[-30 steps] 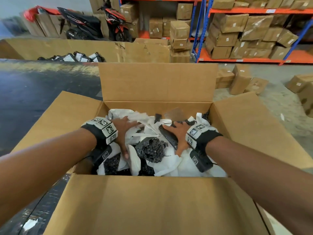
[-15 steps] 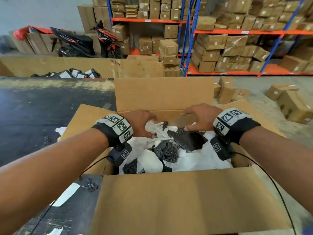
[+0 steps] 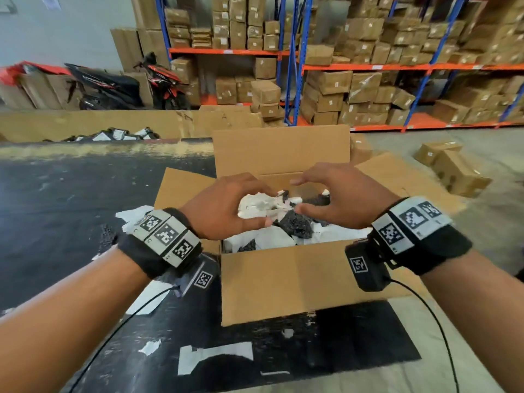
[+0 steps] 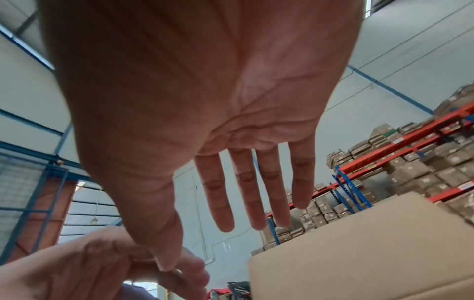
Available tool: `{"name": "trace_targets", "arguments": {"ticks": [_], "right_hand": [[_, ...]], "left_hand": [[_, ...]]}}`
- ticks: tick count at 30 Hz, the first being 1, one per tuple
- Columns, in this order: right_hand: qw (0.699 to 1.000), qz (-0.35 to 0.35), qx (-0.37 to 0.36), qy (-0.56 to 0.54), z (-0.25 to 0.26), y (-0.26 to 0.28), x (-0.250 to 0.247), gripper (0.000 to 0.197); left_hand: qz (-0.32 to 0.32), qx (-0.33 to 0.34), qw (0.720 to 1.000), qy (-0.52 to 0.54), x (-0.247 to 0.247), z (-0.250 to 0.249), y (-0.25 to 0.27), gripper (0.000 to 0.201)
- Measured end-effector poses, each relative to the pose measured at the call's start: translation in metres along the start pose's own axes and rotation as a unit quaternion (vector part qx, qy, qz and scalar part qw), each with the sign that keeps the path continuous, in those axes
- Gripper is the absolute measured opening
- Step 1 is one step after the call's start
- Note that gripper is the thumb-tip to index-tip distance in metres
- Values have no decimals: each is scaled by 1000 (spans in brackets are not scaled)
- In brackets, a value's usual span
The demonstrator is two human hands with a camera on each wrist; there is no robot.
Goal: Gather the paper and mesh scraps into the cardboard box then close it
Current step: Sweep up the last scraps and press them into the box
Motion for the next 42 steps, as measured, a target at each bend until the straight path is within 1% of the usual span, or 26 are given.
{"name": "trace_targets", "arguments": {"ticks": [4,7,10,13,14,16,18,19,22,24,25,28,31,34,36,38,39,41,42], "right_hand": [[997,-26,-53,-55,59,-5,37,49],[989,-26,-107,-98,115,-10,64,49],[975,-11,-161,-150,174,-13,91,49],[963,-1,-194,-189,226,-15,126,47],[959,6,-200,-200,240,-16,139,47],[959,45,-190,-206,260,-18,170,48],[962,102,-160,-198,269,-20,207,54],[964,125,-136,-193,270,-21,226,58],[973,163,-38,-161,265,-29,277,77],[973,173,31,-149,257,-41,305,89],[972,171,60,-147,254,-48,317,92],[968,172,115,-141,246,-76,345,92],[962,197,145,-118,243,-106,371,84],[968,199,127,-82,243,-141,387,72],[972,200,93,-77,247,-168,395,72],[973,204,49,-99,253,-195,399,74],[973,201,23,-115,258,-209,402,70],[973,176,-22,-147,266,-236,400,57],[974,156,-21,-162,266,-251,398,51]], "left_hand": [[-16,-71,997,32,1,21,63,52],[-19,-143,989,28,4,47,121,50],[-19,-221,975,32,10,75,186,47],[-12,-288,957,17,18,101,247,60],[-11,-306,952,6,20,110,265,64],[-7,-346,938,-9,25,131,295,61],[9,-383,924,-18,30,151,316,56],[18,-396,918,-20,33,160,323,57],[38,-421,906,-20,45,189,331,66],[36,-430,902,-14,52,213,328,72],[32,-432,901,-15,55,229,324,74],[32,-434,900,-34,62,276,300,79],[44,-419,905,-63,61,329,266,83],[58,-400,912,-74,60,381,232,84],[75,-393,913,-82,60,409,216,85],[75,-381,918,-85,58,429,204,87],[75,-375,921,-80,58,441,198,89],[88,-366,924,-73,57,462,188,95],[105,-358,925,-66,58,478,182,98]]}}
Point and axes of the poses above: each hand's wrist, its own y-axis away from the middle knuckle, its own x-axis out of the palm, z = x × y, the point moved 4 cm from there along -y, towards the middle knuckle, and after that the axes turned 11 degrees about -x, right-handed, at the moved point
